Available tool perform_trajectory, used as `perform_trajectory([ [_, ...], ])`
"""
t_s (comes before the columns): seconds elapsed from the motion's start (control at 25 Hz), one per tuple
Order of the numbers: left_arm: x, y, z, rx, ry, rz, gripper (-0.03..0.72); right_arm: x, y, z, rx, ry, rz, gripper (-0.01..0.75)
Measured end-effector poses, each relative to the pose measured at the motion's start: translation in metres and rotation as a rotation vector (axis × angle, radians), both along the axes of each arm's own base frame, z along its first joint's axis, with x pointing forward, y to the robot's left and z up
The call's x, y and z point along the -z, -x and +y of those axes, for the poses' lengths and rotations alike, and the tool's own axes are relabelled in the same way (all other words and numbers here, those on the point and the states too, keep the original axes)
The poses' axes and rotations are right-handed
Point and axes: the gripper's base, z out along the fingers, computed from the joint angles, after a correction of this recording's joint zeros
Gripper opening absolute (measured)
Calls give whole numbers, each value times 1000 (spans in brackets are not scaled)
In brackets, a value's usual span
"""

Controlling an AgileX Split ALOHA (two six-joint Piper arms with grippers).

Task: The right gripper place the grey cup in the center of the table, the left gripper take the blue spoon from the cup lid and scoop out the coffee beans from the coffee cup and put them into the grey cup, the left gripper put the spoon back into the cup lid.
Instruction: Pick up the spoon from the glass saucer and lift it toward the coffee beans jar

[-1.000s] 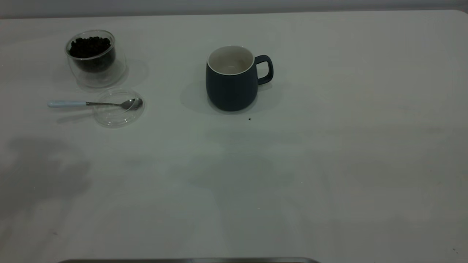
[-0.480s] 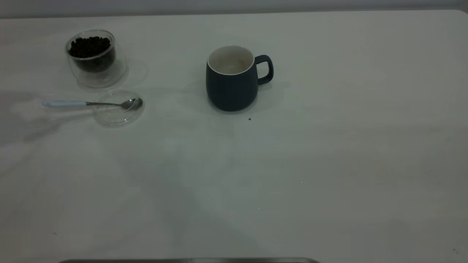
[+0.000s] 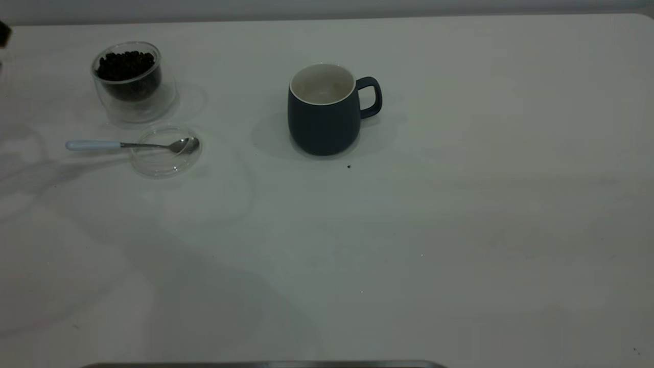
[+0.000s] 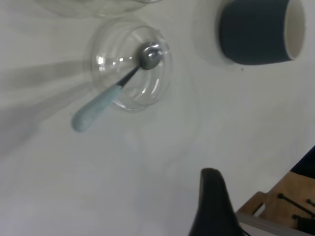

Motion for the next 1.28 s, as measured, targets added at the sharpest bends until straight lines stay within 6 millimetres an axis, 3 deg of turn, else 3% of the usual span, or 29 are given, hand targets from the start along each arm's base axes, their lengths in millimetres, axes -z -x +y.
perform_trajectory([
  [0.4,66,-2,3,-64,-15,89,569,0,0,0,0,0,0,459],
  [0.8,101,-3,2,-114,13,106,569,0,0,0,0,0,0,459],
  [1.28,136,-6,-8,-198,185,26,569,0,0,0,0,0,0,459],
])
